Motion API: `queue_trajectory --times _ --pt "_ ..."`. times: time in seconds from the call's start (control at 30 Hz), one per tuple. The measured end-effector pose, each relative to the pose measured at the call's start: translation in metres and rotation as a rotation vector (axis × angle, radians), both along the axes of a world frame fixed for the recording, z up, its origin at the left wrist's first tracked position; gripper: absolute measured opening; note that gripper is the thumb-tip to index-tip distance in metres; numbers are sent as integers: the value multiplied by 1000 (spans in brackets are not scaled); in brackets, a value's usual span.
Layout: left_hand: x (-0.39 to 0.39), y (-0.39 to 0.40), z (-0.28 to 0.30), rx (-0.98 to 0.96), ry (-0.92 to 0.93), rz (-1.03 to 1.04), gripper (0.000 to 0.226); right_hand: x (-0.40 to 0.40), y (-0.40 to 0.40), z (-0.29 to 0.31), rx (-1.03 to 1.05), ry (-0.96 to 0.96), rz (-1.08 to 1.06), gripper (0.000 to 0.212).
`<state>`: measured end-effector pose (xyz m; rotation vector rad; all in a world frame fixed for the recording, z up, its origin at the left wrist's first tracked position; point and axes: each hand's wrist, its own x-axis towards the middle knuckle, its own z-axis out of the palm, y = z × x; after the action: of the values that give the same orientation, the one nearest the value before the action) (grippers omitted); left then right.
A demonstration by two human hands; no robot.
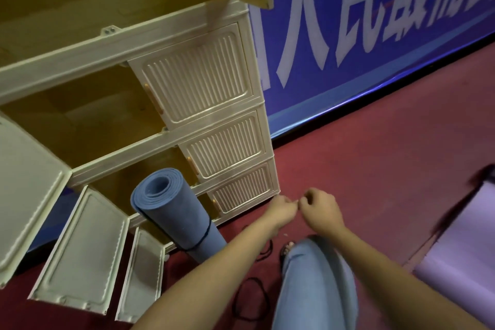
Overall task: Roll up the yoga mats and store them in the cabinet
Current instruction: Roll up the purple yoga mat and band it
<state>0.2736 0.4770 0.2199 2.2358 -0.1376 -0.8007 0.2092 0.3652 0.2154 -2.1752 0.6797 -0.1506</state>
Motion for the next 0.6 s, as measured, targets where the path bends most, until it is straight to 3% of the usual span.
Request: queue_trajectory --times 0.1,0.2,0.3,0.47,0.6 --pt "-38 -85 39 15 -151 -307 30 -63 -81 5 -93 109 -84 26" --pt "-86 -151 55 52 -126 -563 43 -158 -163 11 -167 303 -147 13" --pt "-149 -199 59 107 -199 -849 42 -272 -212 12 -205 489 -283 11" --pt "-243 -244 23 298 -409 -1329 40 -406 -235 -24 -165 699 -444 20" --pt "-272 -262 -48 500 -456 -1457 38 -409 -240 -51 31 736 -413 31"
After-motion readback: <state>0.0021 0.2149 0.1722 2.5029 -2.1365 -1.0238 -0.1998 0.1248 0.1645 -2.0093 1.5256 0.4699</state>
